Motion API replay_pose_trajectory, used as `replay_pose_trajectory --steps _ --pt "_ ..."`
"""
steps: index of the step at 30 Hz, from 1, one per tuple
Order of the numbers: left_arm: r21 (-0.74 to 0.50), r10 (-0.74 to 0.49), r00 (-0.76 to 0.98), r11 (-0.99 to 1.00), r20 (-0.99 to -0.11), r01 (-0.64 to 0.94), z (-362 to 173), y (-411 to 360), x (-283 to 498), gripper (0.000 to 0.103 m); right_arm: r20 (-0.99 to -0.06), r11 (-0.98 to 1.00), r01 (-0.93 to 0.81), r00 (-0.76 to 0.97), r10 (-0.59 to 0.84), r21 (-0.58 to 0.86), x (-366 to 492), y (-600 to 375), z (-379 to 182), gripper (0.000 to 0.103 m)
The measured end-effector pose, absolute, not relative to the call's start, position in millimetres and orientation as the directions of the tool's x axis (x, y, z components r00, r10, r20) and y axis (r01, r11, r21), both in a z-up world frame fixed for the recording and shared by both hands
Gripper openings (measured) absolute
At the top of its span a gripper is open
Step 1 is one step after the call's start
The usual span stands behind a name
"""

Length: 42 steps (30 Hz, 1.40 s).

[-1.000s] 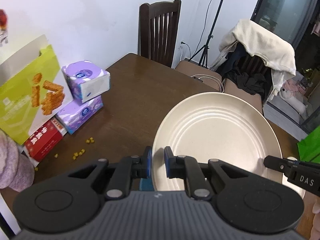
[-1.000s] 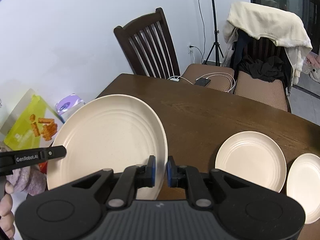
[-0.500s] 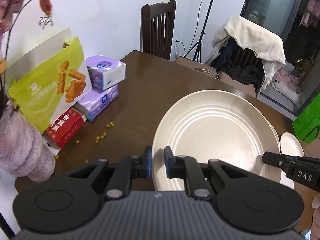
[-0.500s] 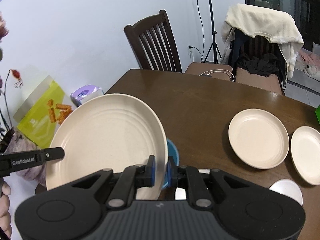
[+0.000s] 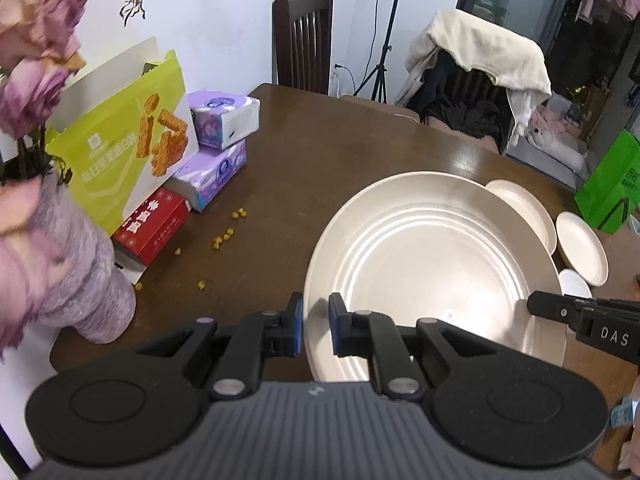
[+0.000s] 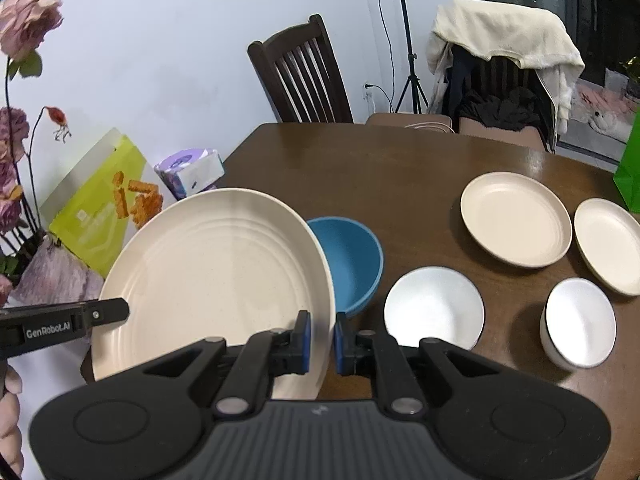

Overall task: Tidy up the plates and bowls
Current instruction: 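Lift the cream plate with both grippers and carry it past the bowls, then lower the held cream plate flat onto the table with both grippers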

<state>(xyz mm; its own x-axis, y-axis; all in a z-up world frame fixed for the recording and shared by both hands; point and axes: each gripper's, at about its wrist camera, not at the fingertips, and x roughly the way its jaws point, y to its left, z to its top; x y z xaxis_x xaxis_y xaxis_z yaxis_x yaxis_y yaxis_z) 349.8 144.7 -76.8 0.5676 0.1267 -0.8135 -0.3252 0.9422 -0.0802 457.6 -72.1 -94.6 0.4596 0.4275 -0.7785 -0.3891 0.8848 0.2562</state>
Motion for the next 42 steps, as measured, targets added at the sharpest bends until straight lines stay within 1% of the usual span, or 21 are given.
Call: replay_pose_trajectory --steps 21,32,42 --pt "-0.061 0.132 0.53 0.942 -0.838 -0.33 -119.0 152.1 296.1 0.014 -0.803 0.876 -0.412 0.416 0.427 0.252 405.4 -64.3 -130.7 0.011" --pt "-0.048 0.142 0.489 0.933 -0.861 -0.356 -156.7 179.6 277.3 0.014 -0.82 0.857 -0.454 0.375 0.433 0.245 386.0 -37.2 -165.2 0.011" --pt "-0.034 0.157 0.459 0.924 -0.874 -0.38 -186.0 204.5 275.6 0.014 -0.832 0.848 -0.472 0.349 0.431 0.241 380.2 -9.0 -197.1 0.011"
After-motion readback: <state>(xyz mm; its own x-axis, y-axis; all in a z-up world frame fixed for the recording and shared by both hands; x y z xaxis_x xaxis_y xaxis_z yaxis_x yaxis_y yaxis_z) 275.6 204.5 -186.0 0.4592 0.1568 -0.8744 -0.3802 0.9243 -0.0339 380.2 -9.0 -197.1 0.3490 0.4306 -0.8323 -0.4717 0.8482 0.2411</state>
